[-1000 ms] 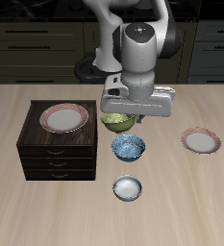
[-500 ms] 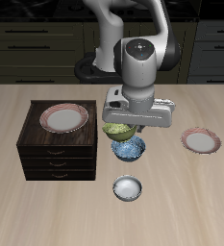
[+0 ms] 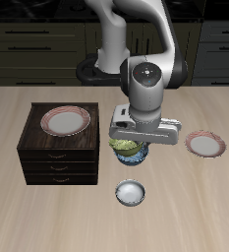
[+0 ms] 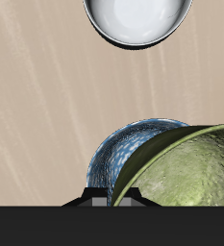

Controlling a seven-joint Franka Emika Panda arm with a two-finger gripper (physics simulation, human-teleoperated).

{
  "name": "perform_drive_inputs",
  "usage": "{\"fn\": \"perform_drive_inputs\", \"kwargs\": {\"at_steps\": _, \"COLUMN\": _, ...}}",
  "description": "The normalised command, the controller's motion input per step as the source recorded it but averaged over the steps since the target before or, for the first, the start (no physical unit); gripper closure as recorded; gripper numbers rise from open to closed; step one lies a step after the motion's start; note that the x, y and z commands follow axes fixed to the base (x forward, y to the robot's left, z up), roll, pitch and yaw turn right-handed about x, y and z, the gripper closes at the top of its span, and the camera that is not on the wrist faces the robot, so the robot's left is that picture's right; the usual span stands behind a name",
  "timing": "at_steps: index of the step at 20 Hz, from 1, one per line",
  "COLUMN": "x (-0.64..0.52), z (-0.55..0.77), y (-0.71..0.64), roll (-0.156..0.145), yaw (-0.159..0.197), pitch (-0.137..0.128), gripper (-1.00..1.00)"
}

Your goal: Stack the green bowl on the blue bowl

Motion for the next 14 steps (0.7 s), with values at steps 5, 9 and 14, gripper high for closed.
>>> {"fn": "perform_drive_inputs", "kwargs": {"at_steps": 5, "x": -0.13, "z": -0.22, "y": 0.07, "roll": 0.016, "yaw": -0.015, "pitch": 0.127, "gripper": -1.0}}
{"fn": "perform_drive_inputs", "kwargs": {"at_steps": 9, "x": -0.15, "z": 0.21, "y": 0.05, "roll": 0.016, "yaw": -0.037, "pitch": -0.009, "gripper": -1.0}}
{"fn": "perform_drive_inputs", "kwargs": {"at_steps": 14, "x": -0.02, "z": 0.16, "y": -0.1, "roll": -0.032, "yaw": 0.013, "pitch": -0.02, "gripper": -1.0}}
